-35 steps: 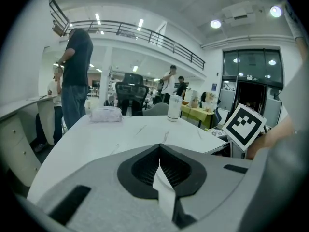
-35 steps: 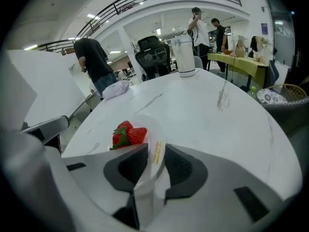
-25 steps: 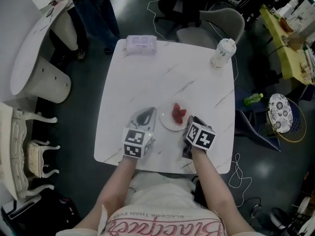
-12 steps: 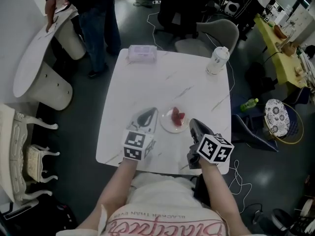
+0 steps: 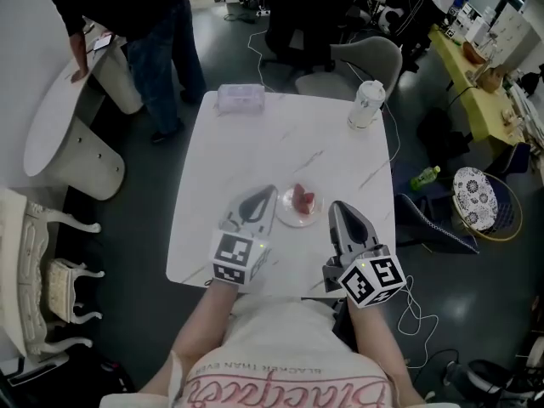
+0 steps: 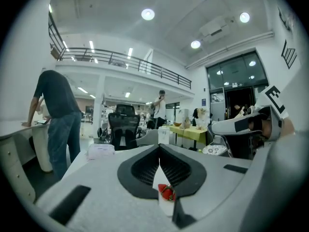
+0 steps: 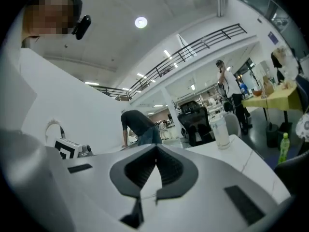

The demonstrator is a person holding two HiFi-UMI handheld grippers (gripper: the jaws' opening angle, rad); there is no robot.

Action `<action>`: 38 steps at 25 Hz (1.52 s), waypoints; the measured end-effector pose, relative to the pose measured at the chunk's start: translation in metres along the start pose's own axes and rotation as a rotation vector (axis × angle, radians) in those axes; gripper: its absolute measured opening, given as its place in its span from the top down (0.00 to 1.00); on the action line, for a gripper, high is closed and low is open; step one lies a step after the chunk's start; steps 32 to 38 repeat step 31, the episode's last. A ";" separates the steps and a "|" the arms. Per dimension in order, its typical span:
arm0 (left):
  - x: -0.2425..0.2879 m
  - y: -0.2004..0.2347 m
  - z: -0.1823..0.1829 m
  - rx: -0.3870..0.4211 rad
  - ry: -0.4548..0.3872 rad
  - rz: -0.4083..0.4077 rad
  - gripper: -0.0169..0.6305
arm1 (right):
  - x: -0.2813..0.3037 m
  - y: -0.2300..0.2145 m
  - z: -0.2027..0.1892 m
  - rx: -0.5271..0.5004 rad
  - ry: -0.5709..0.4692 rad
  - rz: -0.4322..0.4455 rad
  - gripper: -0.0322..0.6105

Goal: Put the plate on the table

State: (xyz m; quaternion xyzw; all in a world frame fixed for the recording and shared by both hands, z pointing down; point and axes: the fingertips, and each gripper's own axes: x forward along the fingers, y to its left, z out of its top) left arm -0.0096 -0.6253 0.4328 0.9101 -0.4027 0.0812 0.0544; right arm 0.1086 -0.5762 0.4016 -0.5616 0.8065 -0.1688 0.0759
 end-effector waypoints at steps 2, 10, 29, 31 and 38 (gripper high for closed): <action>-0.003 -0.007 0.006 0.007 -0.024 -0.007 0.97 | -0.002 0.001 0.008 -0.050 -0.037 -0.008 0.95; -0.017 -0.019 0.013 0.054 -0.093 -0.004 0.97 | -0.007 0.006 0.005 -0.188 -0.032 -0.025 0.95; -0.019 -0.042 0.014 0.079 -0.085 -0.021 0.97 | -0.020 0.001 -0.011 -0.185 0.033 -0.020 0.94; -0.019 -0.046 0.014 0.083 -0.086 -0.025 0.97 | -0.020 0.002 -0.011 -0.182 0.034 -0.014 0.95; -0.019 -0.046 0.014 0.083 -0.086 -0.025 0.97 | -0.020 0.002 -0.011 -0.182 0.034 -0.014 0.95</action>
